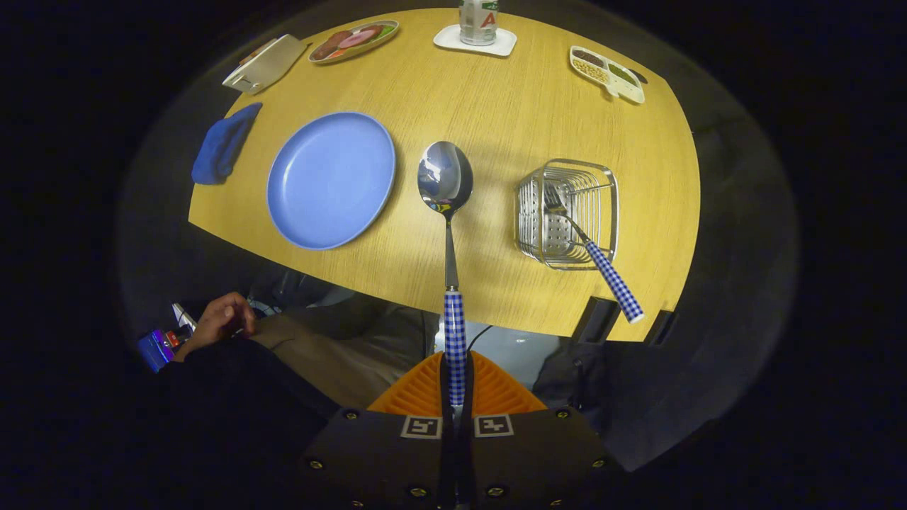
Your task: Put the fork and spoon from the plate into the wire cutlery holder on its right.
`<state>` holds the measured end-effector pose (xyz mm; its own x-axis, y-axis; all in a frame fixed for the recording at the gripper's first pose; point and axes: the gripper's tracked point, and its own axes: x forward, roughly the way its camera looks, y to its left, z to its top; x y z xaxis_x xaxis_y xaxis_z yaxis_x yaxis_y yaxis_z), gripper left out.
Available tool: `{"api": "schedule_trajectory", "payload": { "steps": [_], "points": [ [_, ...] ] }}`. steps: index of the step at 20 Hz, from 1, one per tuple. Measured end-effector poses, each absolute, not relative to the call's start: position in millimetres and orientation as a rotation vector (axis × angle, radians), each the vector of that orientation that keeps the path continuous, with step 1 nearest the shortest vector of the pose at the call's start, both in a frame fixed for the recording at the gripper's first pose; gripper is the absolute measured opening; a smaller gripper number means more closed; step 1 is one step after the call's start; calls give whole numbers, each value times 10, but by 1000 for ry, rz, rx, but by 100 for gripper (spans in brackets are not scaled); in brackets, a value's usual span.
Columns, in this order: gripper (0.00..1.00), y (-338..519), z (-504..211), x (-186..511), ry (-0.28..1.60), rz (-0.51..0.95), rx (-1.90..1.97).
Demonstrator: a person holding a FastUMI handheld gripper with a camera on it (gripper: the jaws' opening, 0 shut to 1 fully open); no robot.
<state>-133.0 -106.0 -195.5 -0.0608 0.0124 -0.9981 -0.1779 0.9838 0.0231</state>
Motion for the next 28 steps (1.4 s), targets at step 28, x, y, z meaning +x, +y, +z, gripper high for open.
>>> {"api": "schedule_trajectory", "payload": {
  "steps": [28],
  "points": [
    [2, -1928, -1903, -1231, 1899, 43, -280]
  ]
}}
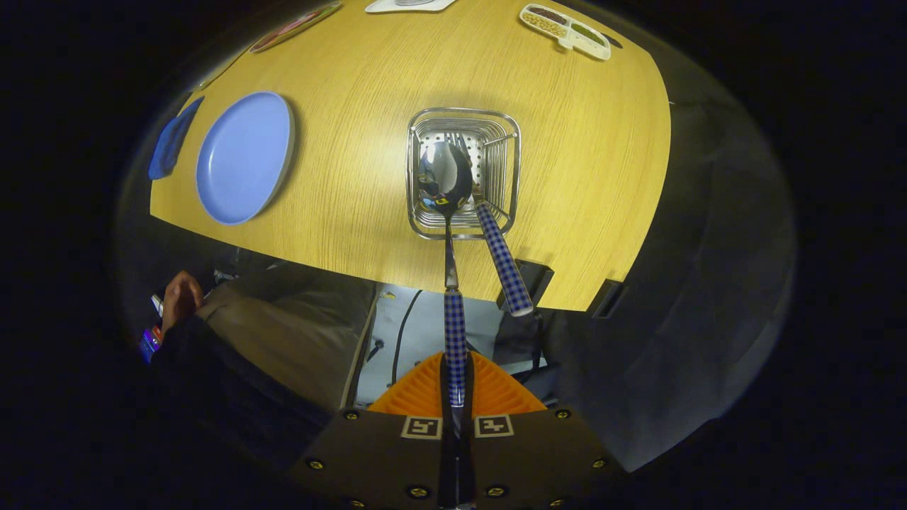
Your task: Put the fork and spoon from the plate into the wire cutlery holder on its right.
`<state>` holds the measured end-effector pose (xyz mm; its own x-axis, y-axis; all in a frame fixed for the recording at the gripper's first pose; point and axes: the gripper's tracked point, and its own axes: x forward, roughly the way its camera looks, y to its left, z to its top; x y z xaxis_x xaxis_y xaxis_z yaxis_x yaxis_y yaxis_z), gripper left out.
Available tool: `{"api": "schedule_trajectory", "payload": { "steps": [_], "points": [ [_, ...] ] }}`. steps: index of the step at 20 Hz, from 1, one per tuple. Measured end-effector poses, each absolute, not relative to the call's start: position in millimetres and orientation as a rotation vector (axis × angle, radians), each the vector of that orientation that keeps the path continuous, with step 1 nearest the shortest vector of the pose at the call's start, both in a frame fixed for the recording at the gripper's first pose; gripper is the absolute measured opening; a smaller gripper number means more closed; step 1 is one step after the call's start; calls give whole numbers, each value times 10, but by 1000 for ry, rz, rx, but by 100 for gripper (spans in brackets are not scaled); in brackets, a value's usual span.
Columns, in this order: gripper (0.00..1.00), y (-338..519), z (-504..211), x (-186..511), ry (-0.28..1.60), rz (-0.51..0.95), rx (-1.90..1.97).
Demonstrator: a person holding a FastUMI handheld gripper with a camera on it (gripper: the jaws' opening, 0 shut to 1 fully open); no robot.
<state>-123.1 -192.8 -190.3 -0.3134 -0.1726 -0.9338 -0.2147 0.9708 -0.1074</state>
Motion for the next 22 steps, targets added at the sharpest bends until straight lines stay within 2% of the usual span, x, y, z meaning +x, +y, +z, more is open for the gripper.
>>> {"api": "schedule_trajectory", "payload": {
  "steps": [18, 22],
  "points": [
    [3, -2048, -2022, -790, 2070, 69, -506],
    [12, -2021, -2065, -715, 2049, 76, -506]
  ]
}}
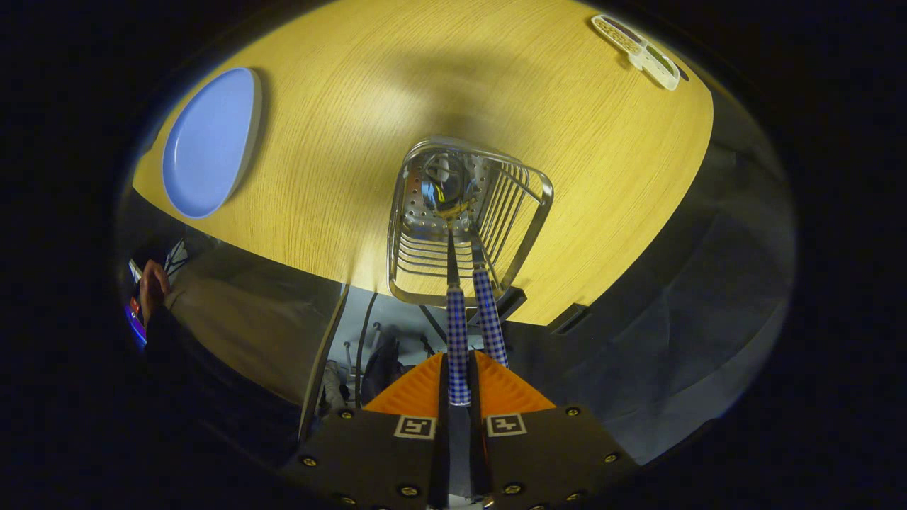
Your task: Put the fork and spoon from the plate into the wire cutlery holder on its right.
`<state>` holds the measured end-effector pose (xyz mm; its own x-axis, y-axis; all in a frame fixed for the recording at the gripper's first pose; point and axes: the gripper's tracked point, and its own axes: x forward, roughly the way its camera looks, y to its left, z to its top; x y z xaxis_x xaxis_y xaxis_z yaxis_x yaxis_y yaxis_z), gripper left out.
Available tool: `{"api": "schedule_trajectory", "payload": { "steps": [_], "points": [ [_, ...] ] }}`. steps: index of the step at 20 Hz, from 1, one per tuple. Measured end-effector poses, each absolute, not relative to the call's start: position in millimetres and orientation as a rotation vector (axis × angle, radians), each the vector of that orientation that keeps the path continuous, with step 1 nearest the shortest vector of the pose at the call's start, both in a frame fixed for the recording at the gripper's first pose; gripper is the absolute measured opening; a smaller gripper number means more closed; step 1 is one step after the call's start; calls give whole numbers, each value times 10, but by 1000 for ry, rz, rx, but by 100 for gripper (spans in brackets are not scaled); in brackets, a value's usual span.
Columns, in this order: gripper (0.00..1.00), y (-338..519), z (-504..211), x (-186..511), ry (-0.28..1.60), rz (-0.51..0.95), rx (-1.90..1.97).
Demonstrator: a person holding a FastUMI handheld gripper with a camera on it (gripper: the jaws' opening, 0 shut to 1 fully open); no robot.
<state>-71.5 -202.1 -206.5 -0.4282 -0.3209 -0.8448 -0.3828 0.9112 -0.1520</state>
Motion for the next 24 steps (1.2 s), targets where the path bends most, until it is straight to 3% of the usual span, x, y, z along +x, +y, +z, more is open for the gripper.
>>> {"api": "schedule_trajectory", "payload": {
  "steps": [6, 7, 9, 12, 13, 21, 24],
  "points": [
    [15, -2035, -2047, -714, 2013, 70, -457],
    [29, -2007, -2025, -687, 2001, 71, -446],
    [37, -1949, -1985, -661, 1966, 77, -405],
    [90, -1909, -1898, -643, 1897, 77, -380],
    [97, -1952, -1847, -623, 1865, 62, -402],
    [97, -1914, -1593, -587, 1525, -59, -287],
    [97, -1721, -1491, -439, 1317, -59, -220]
  ]
}}
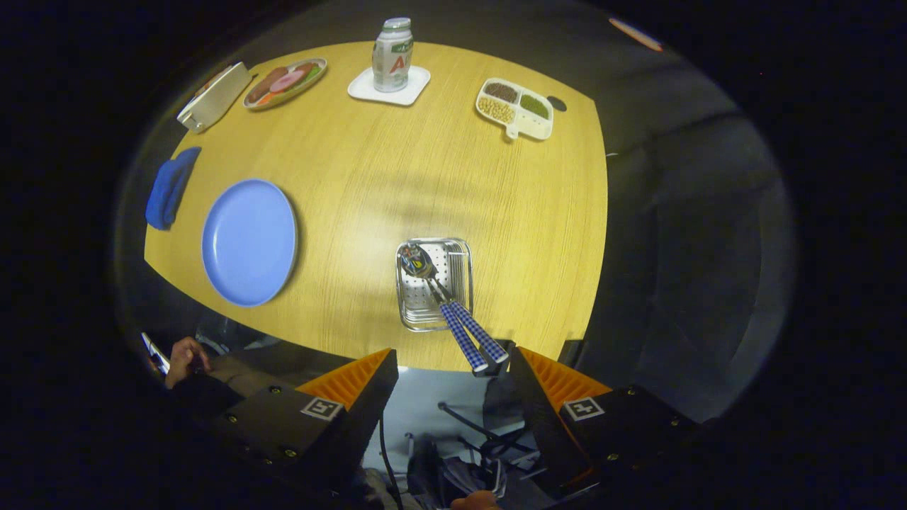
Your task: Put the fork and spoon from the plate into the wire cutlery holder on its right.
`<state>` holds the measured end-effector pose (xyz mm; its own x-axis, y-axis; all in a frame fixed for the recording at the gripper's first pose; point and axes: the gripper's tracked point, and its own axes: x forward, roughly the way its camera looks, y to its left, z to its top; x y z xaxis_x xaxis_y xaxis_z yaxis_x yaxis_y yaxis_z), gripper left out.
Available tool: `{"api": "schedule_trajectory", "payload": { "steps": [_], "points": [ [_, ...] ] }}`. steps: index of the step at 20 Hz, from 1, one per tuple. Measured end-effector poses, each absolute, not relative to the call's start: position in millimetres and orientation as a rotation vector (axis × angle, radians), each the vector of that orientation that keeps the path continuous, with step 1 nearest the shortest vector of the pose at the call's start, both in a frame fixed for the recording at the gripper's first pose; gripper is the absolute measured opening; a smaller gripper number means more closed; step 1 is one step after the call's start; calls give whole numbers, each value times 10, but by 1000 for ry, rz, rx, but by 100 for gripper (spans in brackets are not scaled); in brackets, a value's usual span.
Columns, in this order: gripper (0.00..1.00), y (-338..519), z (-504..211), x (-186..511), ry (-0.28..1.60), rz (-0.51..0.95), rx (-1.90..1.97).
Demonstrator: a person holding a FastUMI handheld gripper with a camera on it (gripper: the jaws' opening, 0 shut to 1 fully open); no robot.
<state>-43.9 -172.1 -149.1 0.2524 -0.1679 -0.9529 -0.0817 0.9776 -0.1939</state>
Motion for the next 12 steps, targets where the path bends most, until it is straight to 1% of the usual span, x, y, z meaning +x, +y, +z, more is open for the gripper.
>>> {"api": "schedule_trajectory", "payload": {
  "steps": [2, 7, 12],
  "points": [
    [97, -1510, -1362, -282, 1141, -38, -185],
    [97, -1019, -937, -67, 743, -38, -96],
    [97, -718, -72, 96, 299, -87, -130]
  ]
}}
